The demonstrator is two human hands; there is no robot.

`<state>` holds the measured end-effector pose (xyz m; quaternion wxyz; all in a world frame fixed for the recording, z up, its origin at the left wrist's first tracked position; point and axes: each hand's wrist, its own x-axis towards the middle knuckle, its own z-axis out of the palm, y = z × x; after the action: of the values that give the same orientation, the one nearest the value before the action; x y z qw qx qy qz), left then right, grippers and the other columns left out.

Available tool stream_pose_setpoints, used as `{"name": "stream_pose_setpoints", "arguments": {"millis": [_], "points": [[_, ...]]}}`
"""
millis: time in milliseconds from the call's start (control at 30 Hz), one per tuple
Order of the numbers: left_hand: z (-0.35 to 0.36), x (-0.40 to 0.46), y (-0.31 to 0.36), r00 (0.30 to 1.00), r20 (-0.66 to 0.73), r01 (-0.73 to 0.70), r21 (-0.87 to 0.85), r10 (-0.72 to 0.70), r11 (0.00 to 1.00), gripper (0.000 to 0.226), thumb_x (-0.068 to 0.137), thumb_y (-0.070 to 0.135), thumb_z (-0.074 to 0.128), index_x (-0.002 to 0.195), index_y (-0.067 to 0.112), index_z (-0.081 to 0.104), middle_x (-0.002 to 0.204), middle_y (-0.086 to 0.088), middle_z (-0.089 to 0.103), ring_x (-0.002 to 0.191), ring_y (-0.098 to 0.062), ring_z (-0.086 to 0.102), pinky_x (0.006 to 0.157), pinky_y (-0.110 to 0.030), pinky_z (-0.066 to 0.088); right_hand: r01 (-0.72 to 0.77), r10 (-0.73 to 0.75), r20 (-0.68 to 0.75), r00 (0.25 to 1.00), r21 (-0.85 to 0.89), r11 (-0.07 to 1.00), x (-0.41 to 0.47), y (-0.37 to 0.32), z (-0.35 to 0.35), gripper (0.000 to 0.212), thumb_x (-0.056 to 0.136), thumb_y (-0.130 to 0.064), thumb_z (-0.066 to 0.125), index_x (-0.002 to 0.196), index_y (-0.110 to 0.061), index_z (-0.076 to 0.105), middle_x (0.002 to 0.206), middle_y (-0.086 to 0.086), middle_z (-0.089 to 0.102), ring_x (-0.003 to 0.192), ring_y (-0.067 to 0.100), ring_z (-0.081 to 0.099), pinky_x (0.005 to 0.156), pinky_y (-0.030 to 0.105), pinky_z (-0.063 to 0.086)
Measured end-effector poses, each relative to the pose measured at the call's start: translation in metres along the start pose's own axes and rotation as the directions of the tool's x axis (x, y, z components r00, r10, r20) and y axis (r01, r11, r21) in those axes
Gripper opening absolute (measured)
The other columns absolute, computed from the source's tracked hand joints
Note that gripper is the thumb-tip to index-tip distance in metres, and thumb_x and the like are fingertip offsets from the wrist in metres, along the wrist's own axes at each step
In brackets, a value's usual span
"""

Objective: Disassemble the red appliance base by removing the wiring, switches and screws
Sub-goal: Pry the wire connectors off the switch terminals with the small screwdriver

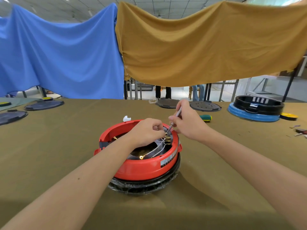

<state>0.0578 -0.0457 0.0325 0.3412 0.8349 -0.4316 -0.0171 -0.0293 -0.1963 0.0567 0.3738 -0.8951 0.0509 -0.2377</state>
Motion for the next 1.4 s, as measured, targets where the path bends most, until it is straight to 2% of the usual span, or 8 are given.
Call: {"name": "stream_pose_setpoints", "arguments": {"millis": [67, 267, 500, 700, 933, 1033, 1233, 1400], "points": [[0.000, 0.000, -0.001, 1.000, -0.001, 0.006, -0.001, -0.006, 1.000, 0.012, 0.083, 0.021, 0.060, 0.071, 0.020, 0.059, 0.058, 0.011, 0.041, 0.052, -0.004, 0.037, 0.056, -0.026, 0.033, -0.073, 0.073, 0.006, 0.997, 0.060, 0.995, 0.001, 0.000, -0.002, 0.022, 0.100, -0.012, 0.057, 0.103, -0.016, 0.035, 0.098, 0.024, 0.061, 0.088, 0.038, 0.068, 0.071, 0.053, 0.060], [-0.001, 0.001, -0.002, 1.000, 0.008, 0.012, -0.018, -0.012, 1.000, 0.013, 0.083, 0.022, 0.061, 0.070, 0.023, 0.058, 0.061, 0.009, 0.044, 0.056, -0.008, 0.041, 0.060, -0.029, 0.037, -0.191, 0.196, 0.014, 0.980, 0.306, 0.933, -0.003, 0.009, 0.000, 0.021, 0.099, -0.010, 0.057, 0.107, -0.013, 0.038, 0.100, 0.021, 0.062, 0.076, 0.019, 0.068, 0.054, 0.021, 0.056], [-0.001, -0.001, -0.002, 1.000, 0.014, 0.010, -0.033, -0.009, 0.999, 0.013, 0.083, 0.021, 0.060, 0.071, 0.022, 0.058, 0.061, 0.007, 0.044, 0.057, -0.010, 0.040, 0.059, -0.030, 0.037, 0.006, 0.008, -0.119, 0.993, 0.118, 0.993, -0.007, 0.014, 0.005, 0.022, 0.099, -0.011, 0.057, 0.098, -0.018, 0.036, 0.092, 0.011, 0.060, 0.086, 0.023, 0.068, 0.071, 0.044, 0.061], [-0.001, 0.000, -0.001, 1.000, 0.004, -0.007, -0.019, 0.007, 1.000, 0.014, 0.083, 0.021, 0.059, 0.069, 0.023, 0.056, 0.060, 0.008, 0.043, 0.055, -0.008, 0.039, 0.058, -0.029, 0.035, 0.161, -0.167, -0.072, 0.983, -0.075, 0.984, -0.008, 0.009, 0.007, 0.023, 0.100, -0.011, 0.054, 0.098, -0.021, 0.033, 0.082, 0.003, 0.062, 0.071, 0.011, 0.063, 0.061, 0.031, 0.054], [-0.002, 0.000, 0.001, 1.000, 0.009, -0.011, -0.002, 0.011, 1.000, 0.017, 0.082, 0.020, 0.060, 0.066, 0.022, 0.052, 0.064, 0.005, 0.044, 0.059, -0.010, 0.040, 0.060, -0.030, 0.036, -0.069, 0.071, -0.002, 0.998, 0.178, 0.982, -0.002, 0.008, -0.001, 0.024, 0.099, -0.011, 0.058, 0.095, -0.017, 0.035, 0.091, 0.016, 0.061, 0.077, 0.022, 0.068, 0.068, 0.043, 0.063], [-0.002, -0.001, 0.001, 1.000, 0.004, -0.004, -0.006, 0.004, 1.000, 0.017, 0.083, 0.021, 0.060, 0.067, 0.022, 0.054, 0.063, 0.007, 0.045, 0.058, -0.009, 0.041, 0.060, -0.029, 0.037, -0.042, 0.045, -0.024, 0.999, 0.093, 0.995, -0.002, 0.008, 0.001, 0.026, 0.099, -0.013, 0.058, 0.093, -0.021, 0.034, 0.088, 0.013, 0.061, 0.079, 0.023, 0.070, 0.070, 0.046, 0.062], [-0.002, -0.003, 0.001, 1.000, 0.007, 0.018, 0.006, -0.018, 1.000, 0.016, 0.085, 0.023, 0.060, 0.070, 0.022, 0.056, 0.065, 0.008, 0.047, 0.060, -0.009, 0.043, 0.061, -0.028, 0.036, -0.107, 0.139, -0.075, 0.987, 0.335, 0.936, -0.008, 0.015, 0.003, 0.021, 0.099, -0.010, 0.057, 0.097, -0.017, 0.037, 0.090, 0.008, 0.056, 0.085, 0.019, 0.066, 0.064, 0.029, 0.062], [-0.002, -0.003, 0.003, 1.000, -0.010, 0.017, 0.037, -0.017, 0.999, 0.016, 0.084, 0.024, 0.060, 0.070, 0.022, 0.054, 0.071, 0.007, 0.049, 0.065, -0.009, 0.044, 0.061, -0.028, 0.035, -0.053, 0.067, -0.079, 0.995, 0.174, 0.983, -0.007, 0.012, 0.004, 0.020, 0.099, -0.014, 0.058, 0.102, -0.015, 0.038, 0.088, 0.009, 0.057, 0.084, 0.023, 0.070, 0.073, 0.046, 0.062]]}}
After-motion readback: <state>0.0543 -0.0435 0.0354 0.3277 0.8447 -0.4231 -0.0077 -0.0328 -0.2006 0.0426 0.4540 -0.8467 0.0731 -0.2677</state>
